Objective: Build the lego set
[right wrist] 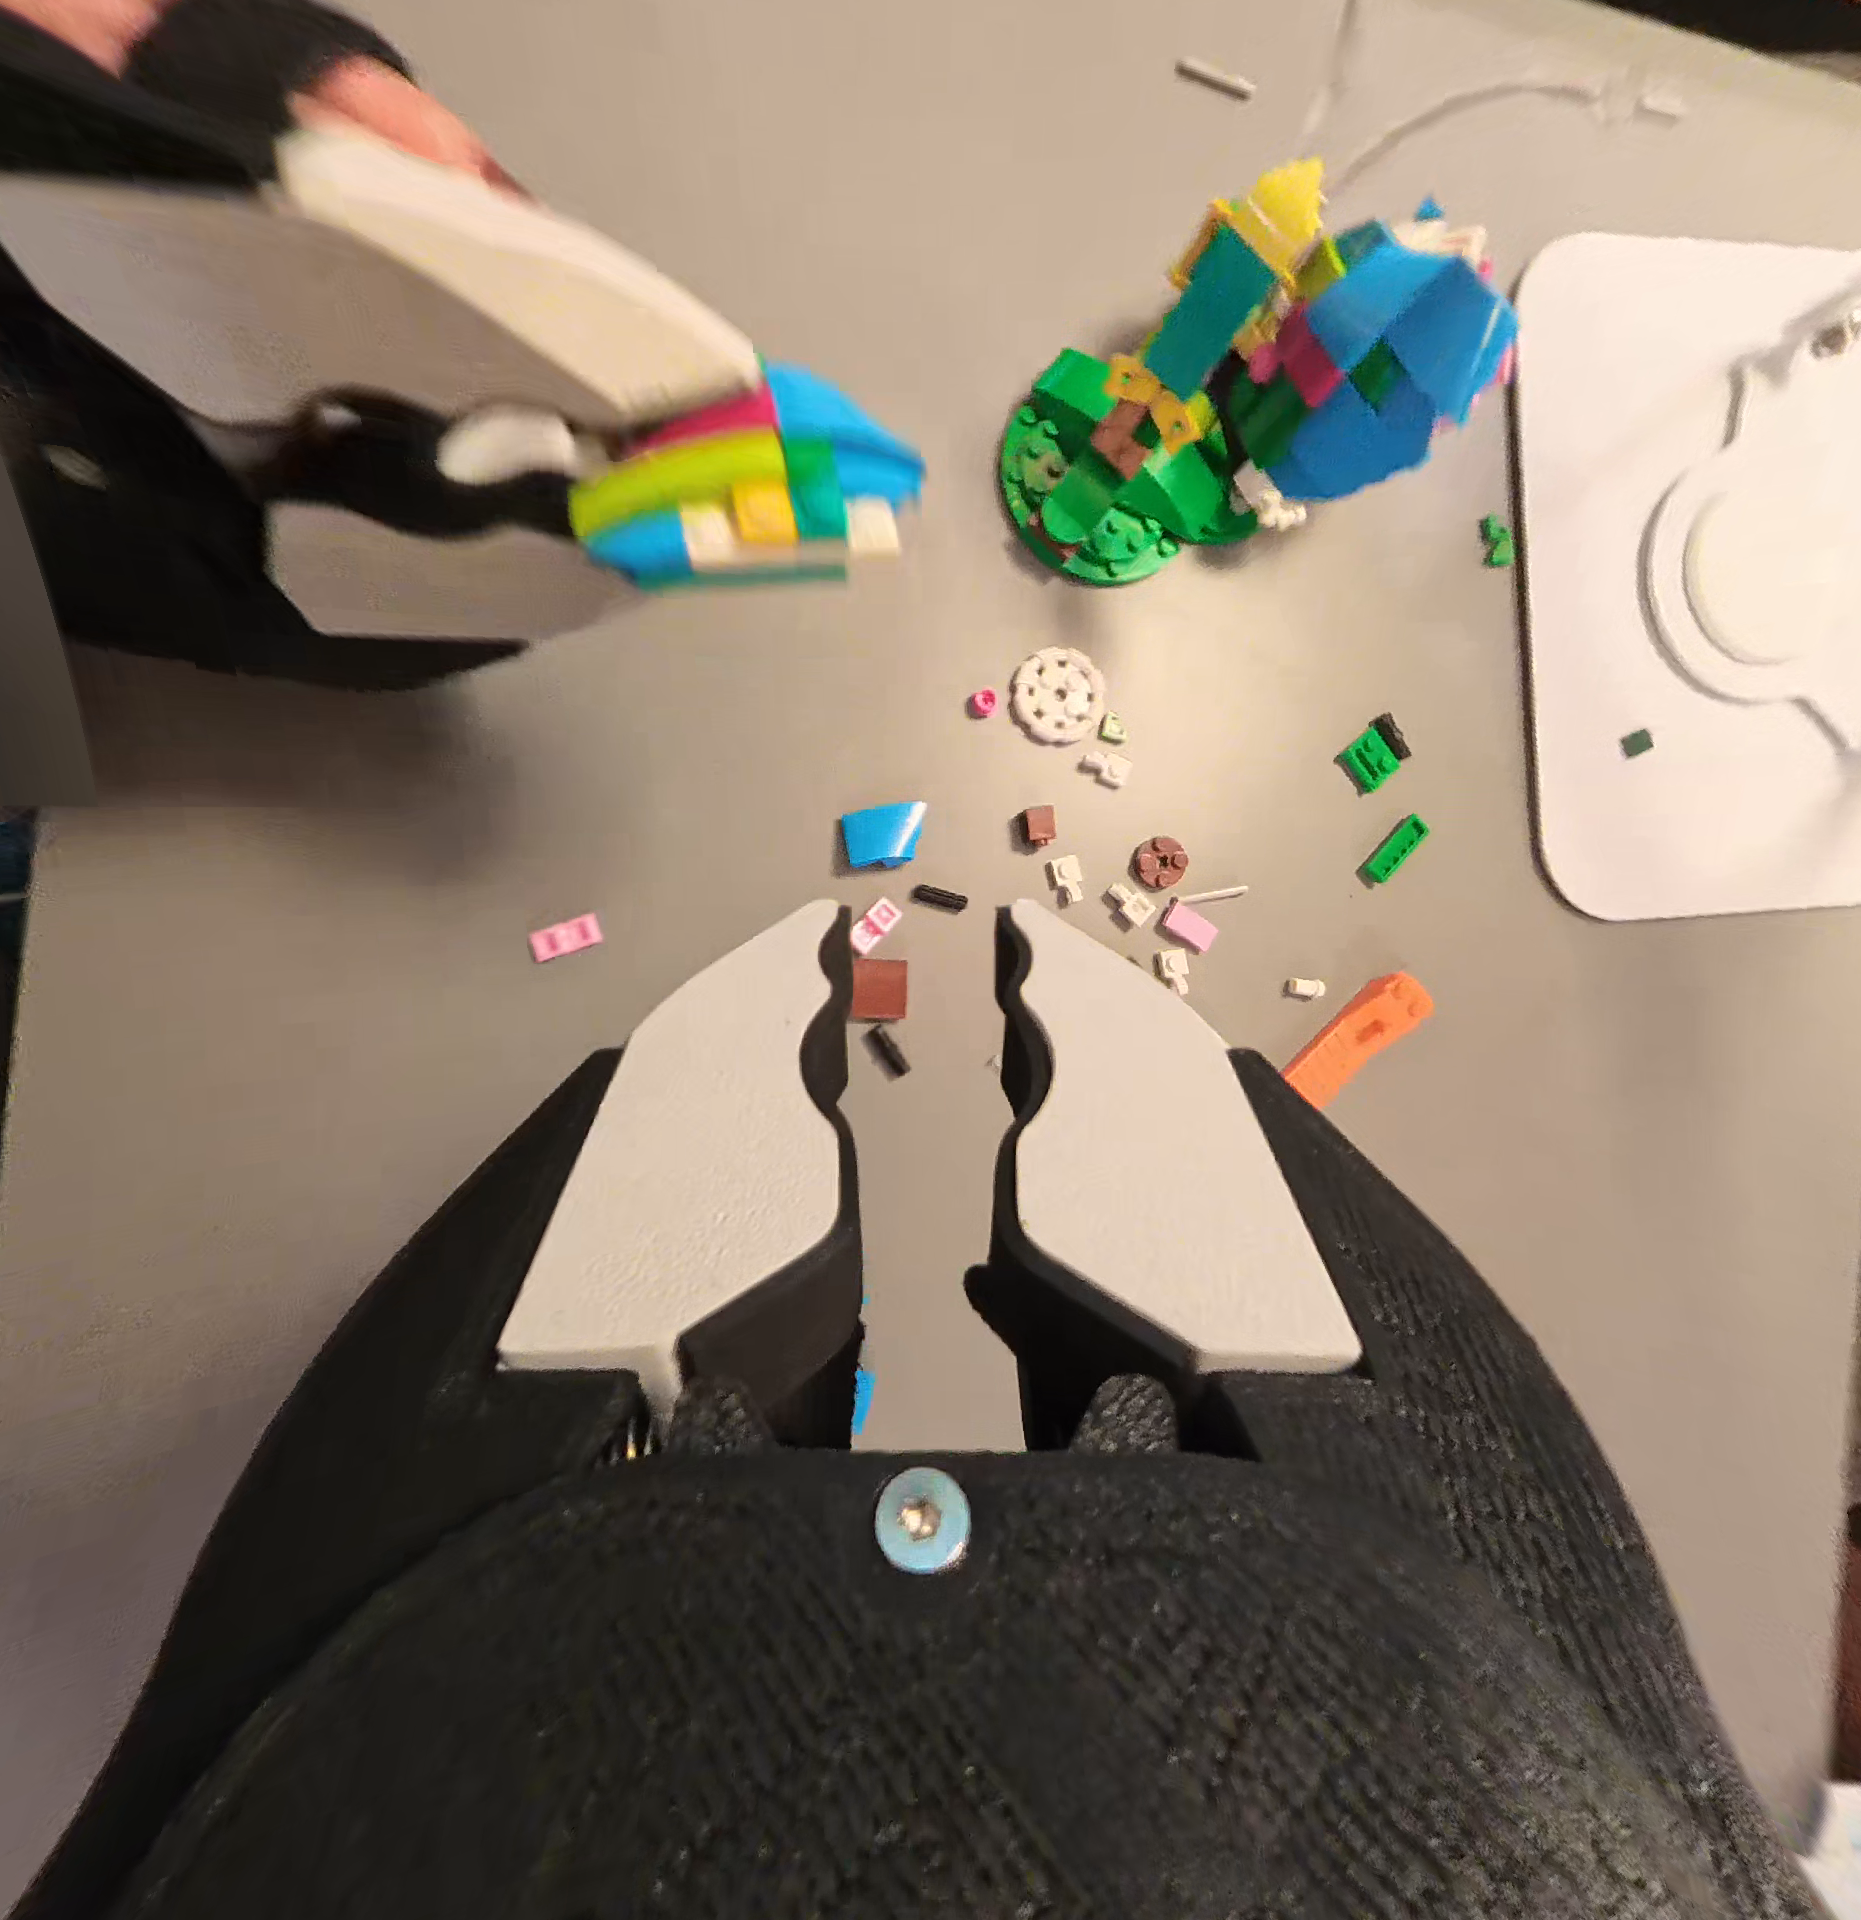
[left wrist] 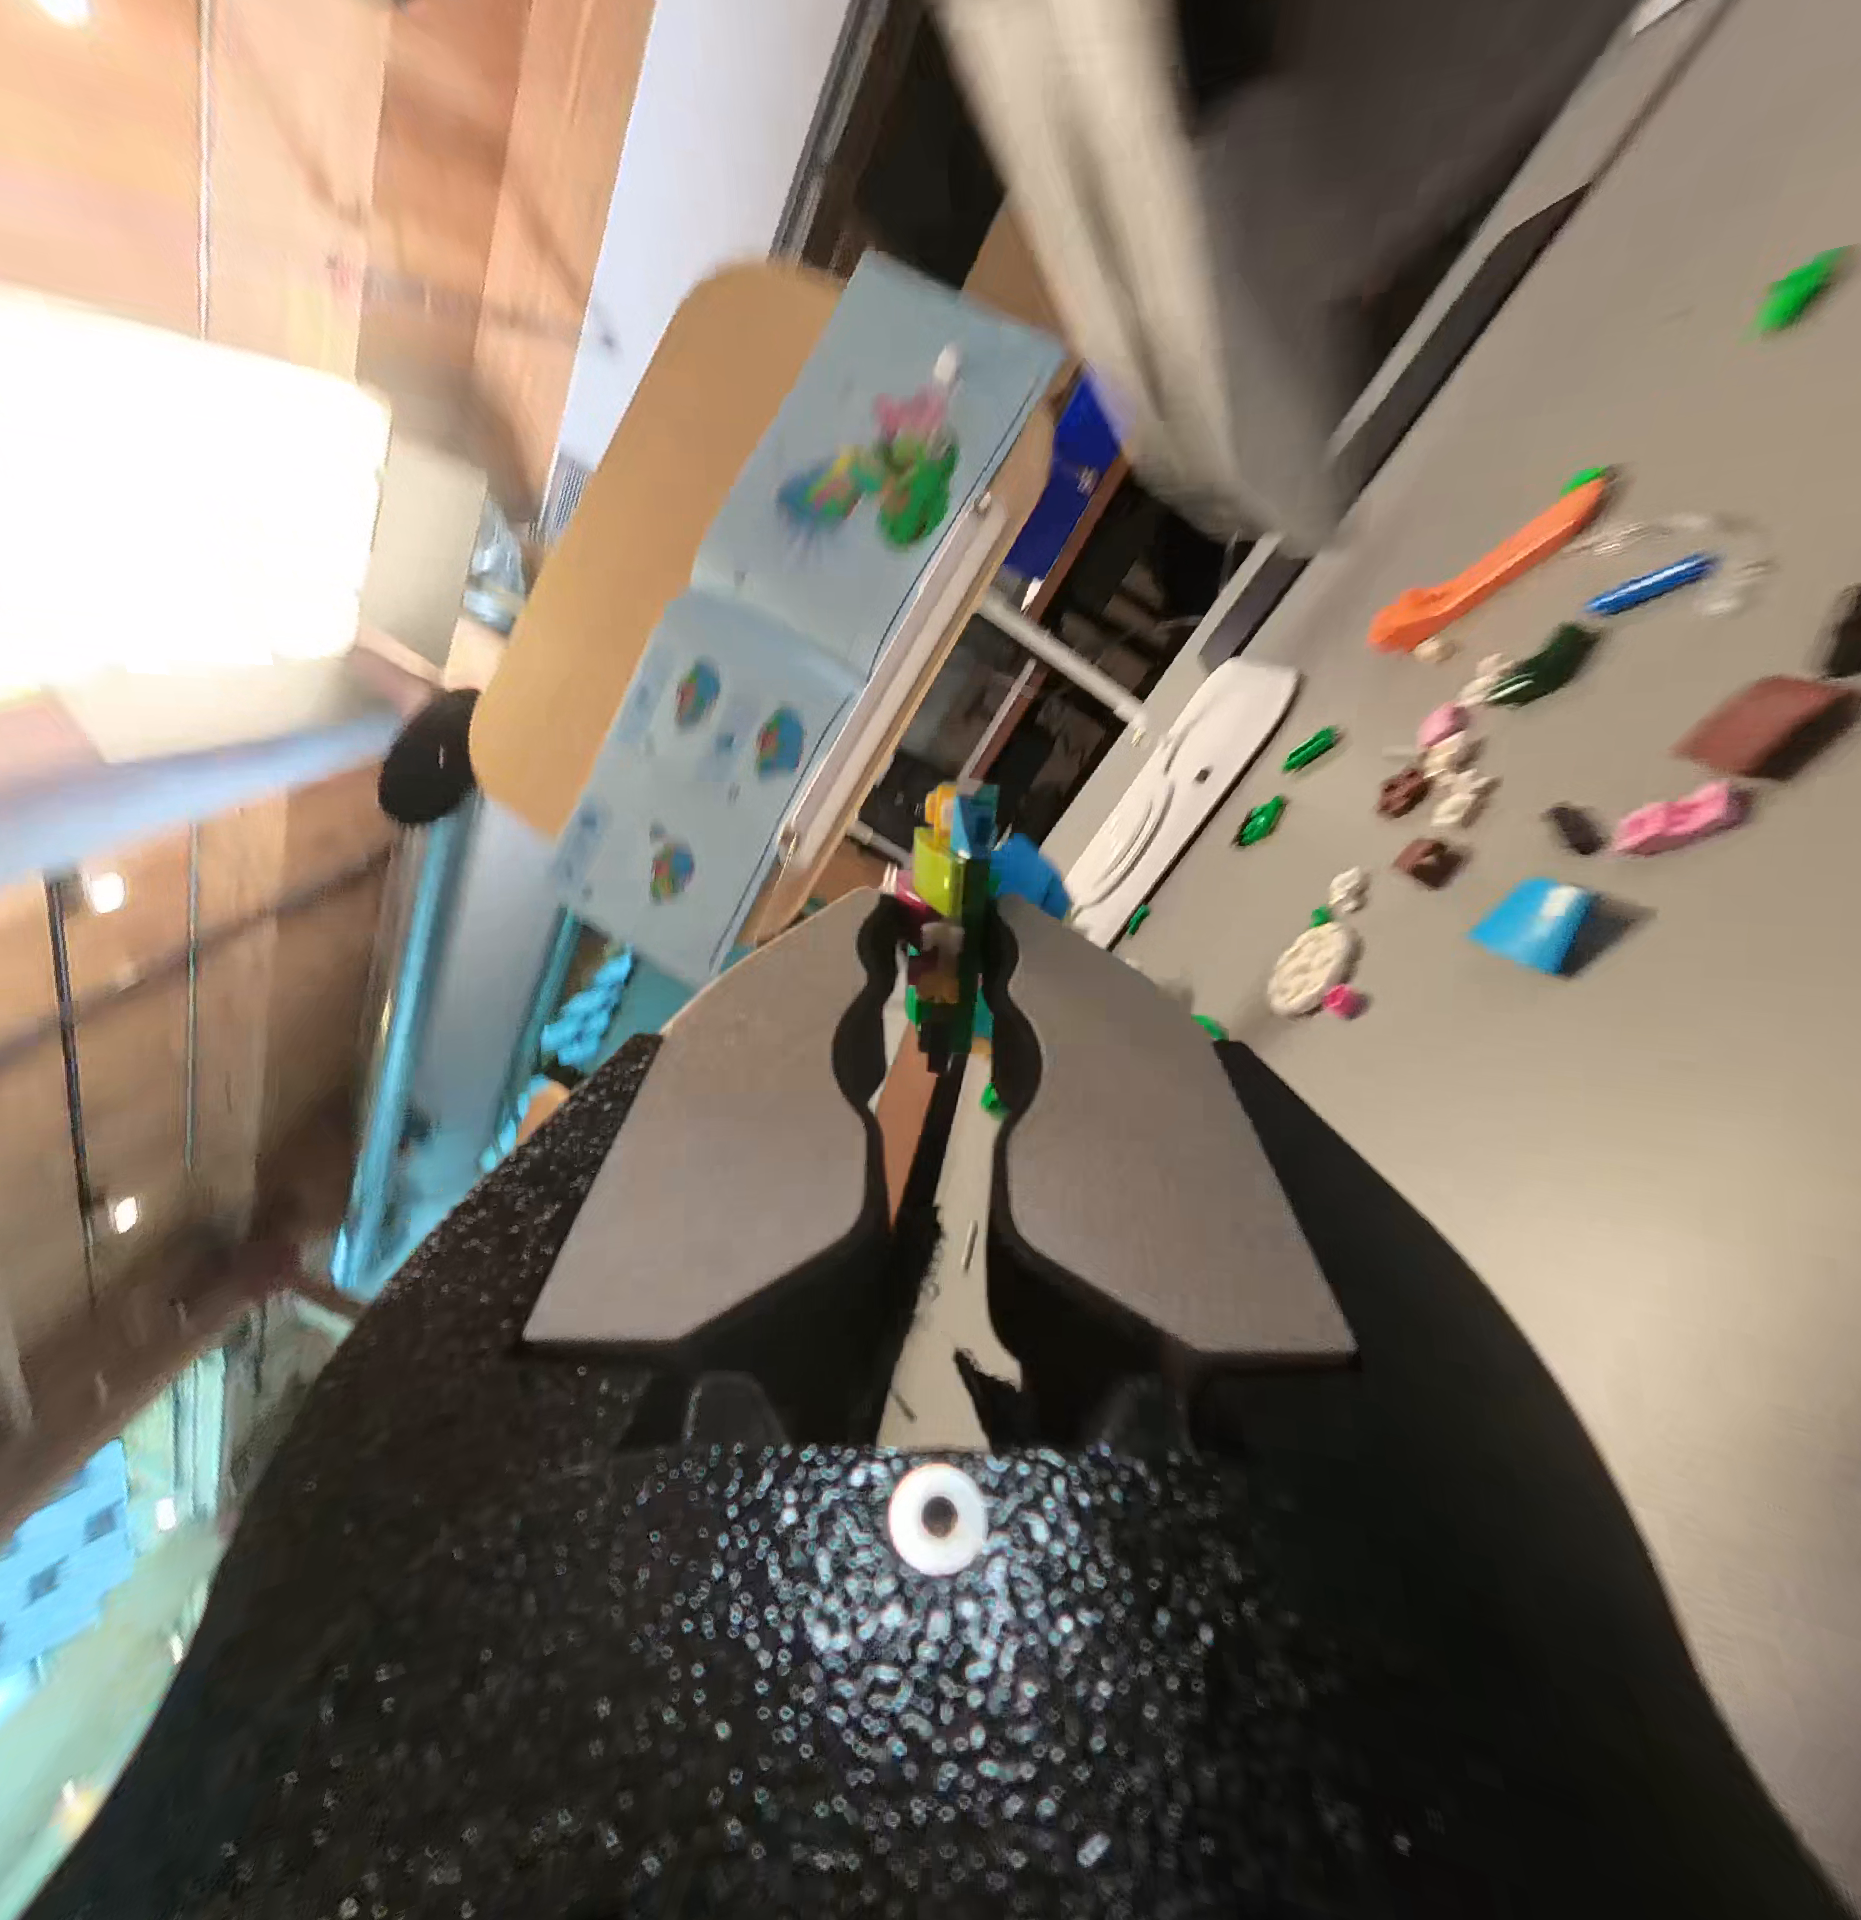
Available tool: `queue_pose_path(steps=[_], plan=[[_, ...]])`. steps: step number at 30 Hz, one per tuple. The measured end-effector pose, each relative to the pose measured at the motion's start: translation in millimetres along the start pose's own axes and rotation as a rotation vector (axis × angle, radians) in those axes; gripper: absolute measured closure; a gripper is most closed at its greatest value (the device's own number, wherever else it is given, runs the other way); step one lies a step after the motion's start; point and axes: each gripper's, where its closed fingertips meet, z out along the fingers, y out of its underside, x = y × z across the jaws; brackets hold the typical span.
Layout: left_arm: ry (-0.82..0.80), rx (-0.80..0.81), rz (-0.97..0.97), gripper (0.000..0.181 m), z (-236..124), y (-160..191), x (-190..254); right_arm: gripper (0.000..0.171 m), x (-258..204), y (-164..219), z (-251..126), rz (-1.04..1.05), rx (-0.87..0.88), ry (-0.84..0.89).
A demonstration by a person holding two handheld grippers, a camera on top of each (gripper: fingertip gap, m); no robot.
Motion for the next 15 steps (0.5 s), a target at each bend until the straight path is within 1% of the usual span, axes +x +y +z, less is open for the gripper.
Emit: queue_pose_path(steps=[3,5,8,10,15], plan=[[0.002,-0.037,-0.032,0.166,2,8,-2,0.147,-8,16,25,-0.012,0.010,-0.029],[0.030,-0.036,-0.023,0.167,3,8,3,0.147,-17,20,41,-0.069,0.032,-0.054],[0.057,-0.034,0.013,0.167,3,5,10,0.147,-18,18,57,-0.143,0.065,-0.053],[0.069,-0.028,0.022,0.167,4,4,12,0.146,-19,17,64,-0.111,0.059,-0.088],[0.077,-0.027,0.019,0.167,4,4,13,0.145,-17,21,70,0.035,-0.034,-0.087]])
